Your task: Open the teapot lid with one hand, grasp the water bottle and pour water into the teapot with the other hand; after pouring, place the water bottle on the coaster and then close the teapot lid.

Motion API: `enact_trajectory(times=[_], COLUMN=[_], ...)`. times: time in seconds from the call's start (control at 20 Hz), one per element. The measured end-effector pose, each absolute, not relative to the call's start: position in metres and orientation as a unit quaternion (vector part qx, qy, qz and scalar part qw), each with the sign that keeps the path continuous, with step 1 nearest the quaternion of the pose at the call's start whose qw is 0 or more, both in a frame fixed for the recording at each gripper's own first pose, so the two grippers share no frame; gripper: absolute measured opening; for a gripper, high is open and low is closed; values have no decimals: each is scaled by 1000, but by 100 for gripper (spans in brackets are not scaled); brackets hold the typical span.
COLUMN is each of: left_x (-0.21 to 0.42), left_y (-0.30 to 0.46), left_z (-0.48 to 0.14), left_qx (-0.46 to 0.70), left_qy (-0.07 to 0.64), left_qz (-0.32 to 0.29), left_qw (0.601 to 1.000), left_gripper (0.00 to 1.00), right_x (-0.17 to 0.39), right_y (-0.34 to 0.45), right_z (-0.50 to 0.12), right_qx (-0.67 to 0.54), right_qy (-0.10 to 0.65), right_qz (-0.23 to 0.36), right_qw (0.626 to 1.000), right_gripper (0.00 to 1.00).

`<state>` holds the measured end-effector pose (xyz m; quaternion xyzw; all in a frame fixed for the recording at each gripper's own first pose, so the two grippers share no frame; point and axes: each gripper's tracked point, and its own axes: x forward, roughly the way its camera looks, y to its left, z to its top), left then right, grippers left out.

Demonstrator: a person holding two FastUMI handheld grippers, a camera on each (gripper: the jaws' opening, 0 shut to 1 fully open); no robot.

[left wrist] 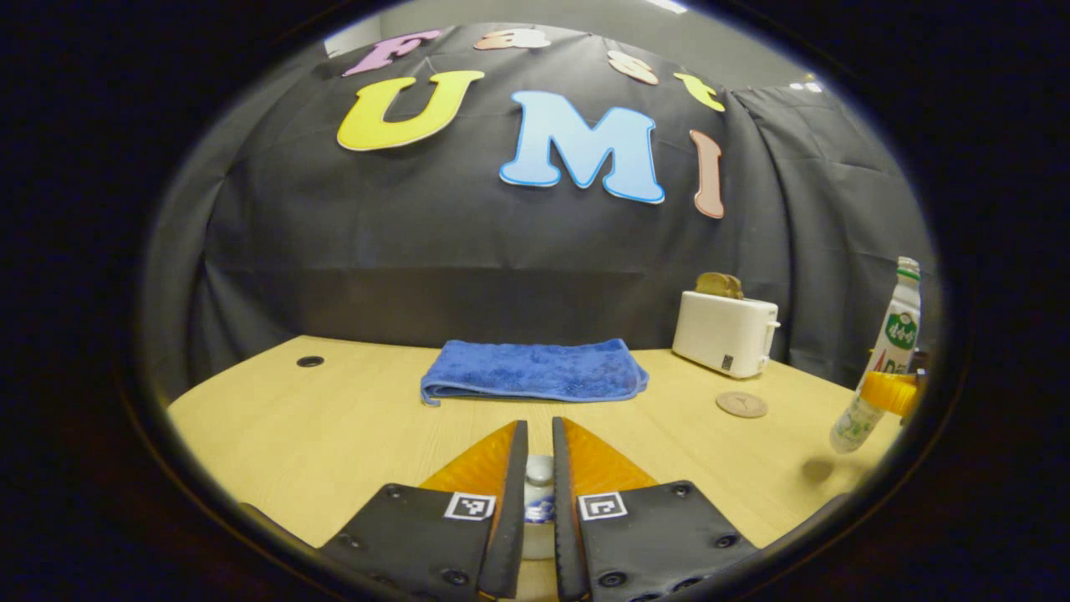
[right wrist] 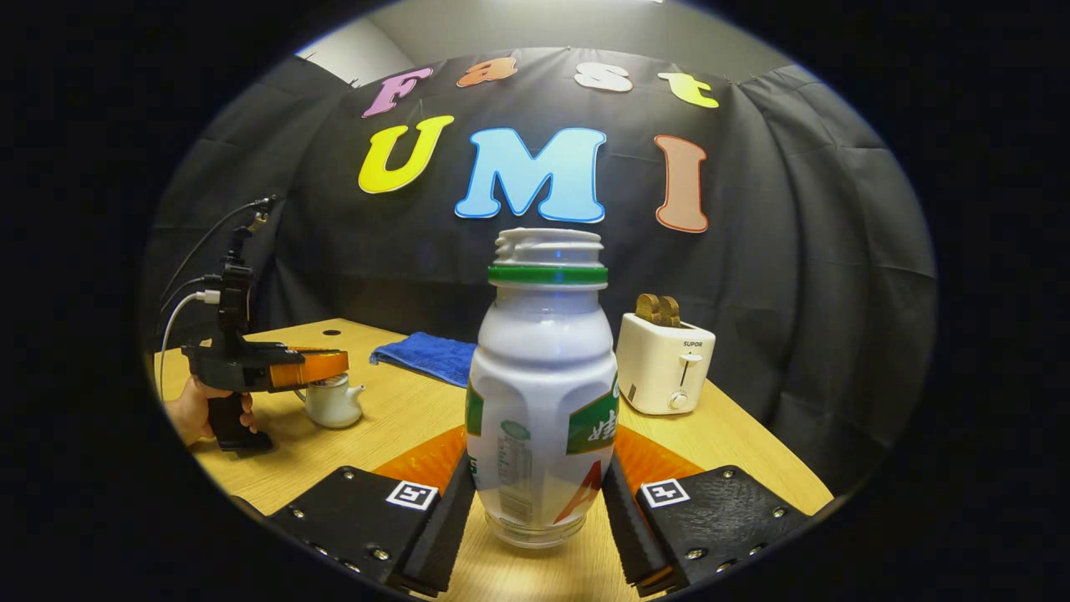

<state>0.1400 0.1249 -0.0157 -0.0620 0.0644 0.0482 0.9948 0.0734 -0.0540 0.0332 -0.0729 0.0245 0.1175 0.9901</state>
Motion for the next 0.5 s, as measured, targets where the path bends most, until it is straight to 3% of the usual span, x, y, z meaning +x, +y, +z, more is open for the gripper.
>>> enact_trajectory(times=[0.05, 0.1, 0.2, 0.4, 0.5], left_x=[135, 128, 114, 75, 48], left_y=[128, 133, 138, 123, 115], left_z=[-6, 5, 20, 35, 35], left_qx=[-64, -65, -72, -73, -57], left_qy=[53, 42, 26, 7, 1], left_qz=[53, 59, 66, 47, 43], left_qw=[995, 995, 995, 996, 997], left_gripper=[30, 40, 39, 54, 76], right_x=[75, 77, 82, 105, 127], right_y=[-55, -56, -58, -68, -78], right_z=[35, 35, 39, 53, 59], right_qx=[-73, -74, -78, -66, -56], right_qy=[23, 22, 20, 11, 9], right_qz=[115, 112, 107, 88, 71], right_qw=[990, 991, 991, 994, 996], right_gripper=[74, 74, 74, 74, 73])
